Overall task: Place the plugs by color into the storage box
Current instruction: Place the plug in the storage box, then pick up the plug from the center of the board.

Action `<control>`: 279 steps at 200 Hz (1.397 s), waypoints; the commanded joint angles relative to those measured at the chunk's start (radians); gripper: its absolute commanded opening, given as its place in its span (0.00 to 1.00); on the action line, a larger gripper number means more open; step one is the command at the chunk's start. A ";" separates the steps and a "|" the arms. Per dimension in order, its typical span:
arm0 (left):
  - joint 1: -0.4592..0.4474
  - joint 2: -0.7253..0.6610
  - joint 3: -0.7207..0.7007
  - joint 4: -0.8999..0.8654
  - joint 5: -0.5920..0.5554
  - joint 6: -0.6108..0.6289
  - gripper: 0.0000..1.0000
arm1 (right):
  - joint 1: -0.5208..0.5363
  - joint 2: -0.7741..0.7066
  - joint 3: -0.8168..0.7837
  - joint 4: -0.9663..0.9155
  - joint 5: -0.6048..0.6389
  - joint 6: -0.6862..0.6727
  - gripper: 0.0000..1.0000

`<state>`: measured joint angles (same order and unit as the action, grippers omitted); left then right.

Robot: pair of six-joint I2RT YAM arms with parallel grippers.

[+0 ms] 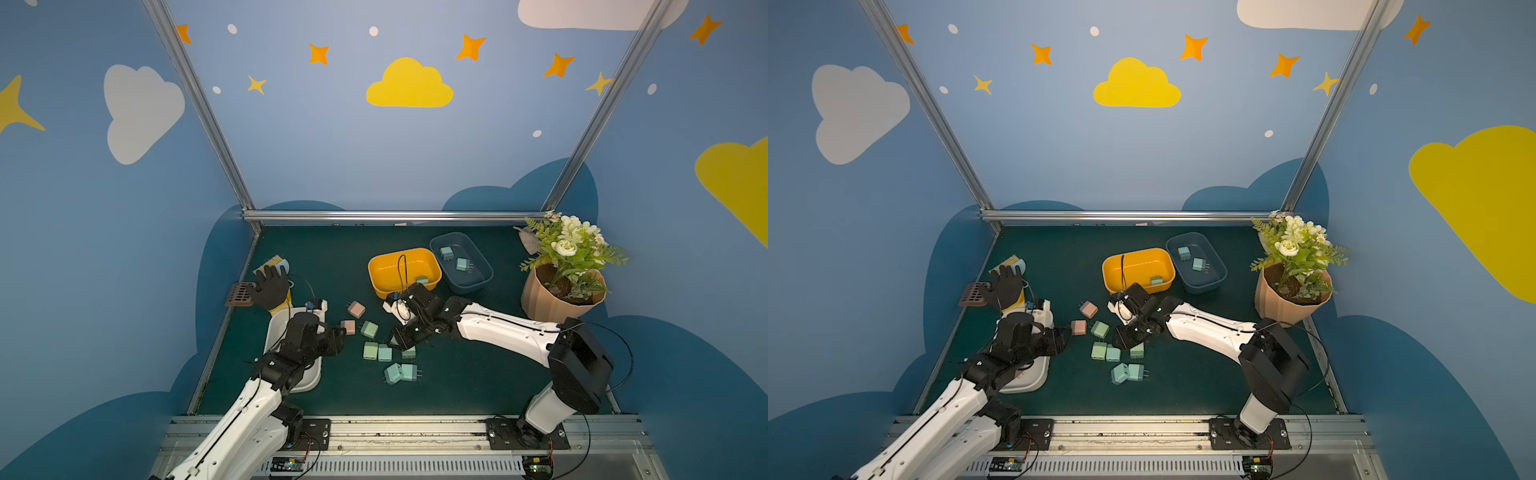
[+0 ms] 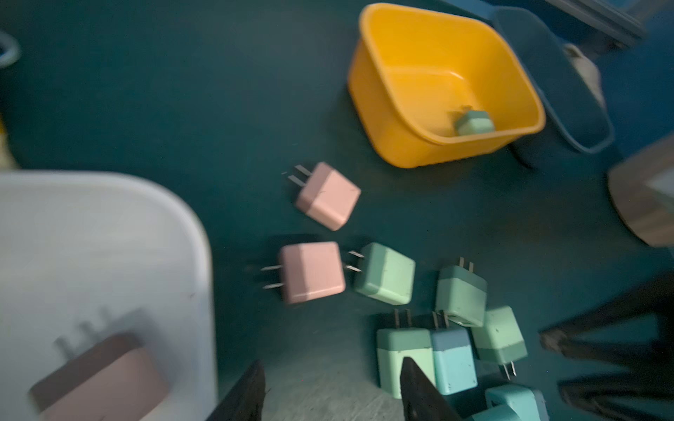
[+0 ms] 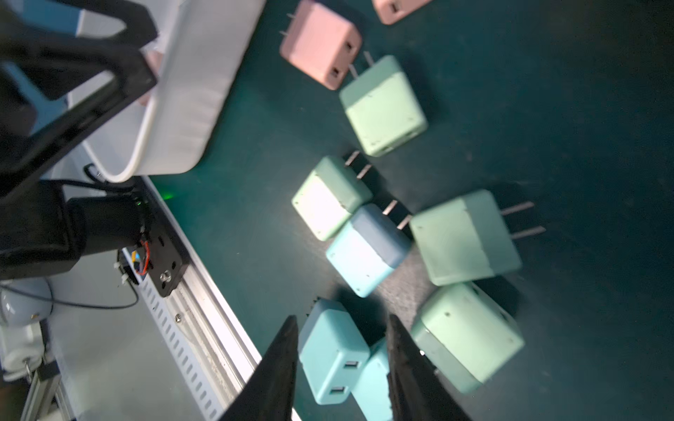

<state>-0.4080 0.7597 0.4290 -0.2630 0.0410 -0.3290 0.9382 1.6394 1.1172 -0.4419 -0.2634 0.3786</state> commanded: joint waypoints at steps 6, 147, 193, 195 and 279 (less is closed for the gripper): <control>-0.091 0.085 0.016 0.209 0.148 0.316 0.60 | -0.004 -0.032 -0.002 -0.128 0.138 0.078 0.47; -0.131 0.267 0.085 0.141 0.266 0.810 0.63 | -0.004 0.178 0.095 -0.217 0.142 0.144 0.64; -0.132 0.259 0.083 0.132 0.252 0.824 0.63 | 0.006 0.235 0.147 -0.292 0.166 0.118 0.61; -0.132 0.260 0.083 0.133 0.250 0.825 0.63 | 0.006 0.236 0.149 -0.294 0.167 0.118 0.61; -0.134 0.256 0.080 0.137 0.199 0.843 0.62 | -0.004 0.224 0.148 -0.327 0.197 0.082 0.38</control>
<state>-0.5392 1.0321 0.5205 -0.1257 0.2523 0.4946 0.9375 1.8793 1.2530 -0.7403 -0.0868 0.4744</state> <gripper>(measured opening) 0.625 0.412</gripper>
